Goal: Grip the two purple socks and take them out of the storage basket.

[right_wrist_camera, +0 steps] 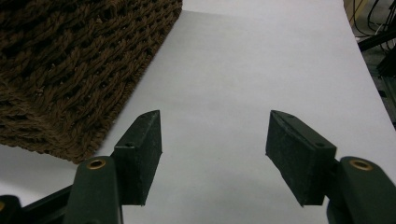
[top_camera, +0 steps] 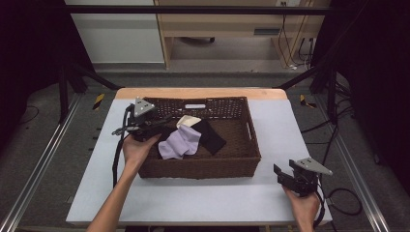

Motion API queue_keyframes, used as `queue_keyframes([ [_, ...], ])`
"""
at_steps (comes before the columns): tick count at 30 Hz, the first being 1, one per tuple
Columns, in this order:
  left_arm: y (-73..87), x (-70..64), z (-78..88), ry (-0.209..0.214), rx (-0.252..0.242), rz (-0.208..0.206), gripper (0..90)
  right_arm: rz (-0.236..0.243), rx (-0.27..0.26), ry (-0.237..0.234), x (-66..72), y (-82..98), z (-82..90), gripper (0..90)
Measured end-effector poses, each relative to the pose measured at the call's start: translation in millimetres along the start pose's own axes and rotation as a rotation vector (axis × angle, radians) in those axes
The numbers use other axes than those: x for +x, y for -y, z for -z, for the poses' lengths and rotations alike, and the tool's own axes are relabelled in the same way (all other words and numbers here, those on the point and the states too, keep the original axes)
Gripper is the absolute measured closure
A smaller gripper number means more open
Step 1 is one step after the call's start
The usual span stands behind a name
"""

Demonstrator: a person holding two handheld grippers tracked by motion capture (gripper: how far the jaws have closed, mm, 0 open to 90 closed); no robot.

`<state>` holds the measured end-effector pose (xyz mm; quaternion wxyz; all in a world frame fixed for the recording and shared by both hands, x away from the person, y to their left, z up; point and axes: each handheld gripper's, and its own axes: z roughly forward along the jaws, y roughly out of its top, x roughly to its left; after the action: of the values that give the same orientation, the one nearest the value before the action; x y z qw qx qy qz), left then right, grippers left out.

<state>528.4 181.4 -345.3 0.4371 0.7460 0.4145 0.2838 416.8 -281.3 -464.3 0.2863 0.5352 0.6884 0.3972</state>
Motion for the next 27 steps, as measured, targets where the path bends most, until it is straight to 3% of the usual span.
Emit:
queue_keyframes([
  [6,2.6,0.9,-14.4,0.002,0.027,0.016,44.5,-0.001,0.006,0.000,0.5,-0.6,-0.8,36.1],
  [10,6.0,1.2,-26.5,0.016,0.104,0.011,44.5,0.004,0.005,0.004,-0.1,-0.5,-1.7,36.1],
  [12,6.8,1.2,-31.8,0.043,0.128,0.016,44.5,0.003,0.007,0.003,0.1,-0.6,-2.0,36.1],
  [21,4.9,-3.8,-53.0,0.050,0.217,-0.040,44.5,0.002,0.017,0.006,0.1,-0.7,-3.2,36.1],
  [25,9.4,-0.8,-63.3,0.070,0.272,-0.003,43.8,0.004,0.020,0.005,-0.2,-0.4,-4.1,36.0],
  [27,13.6,-0.6,-68.1,0.068,0.338,0.013,39.6,0.004,0.019,0.004,0.1,-0.4,-4.0,36.0],
])
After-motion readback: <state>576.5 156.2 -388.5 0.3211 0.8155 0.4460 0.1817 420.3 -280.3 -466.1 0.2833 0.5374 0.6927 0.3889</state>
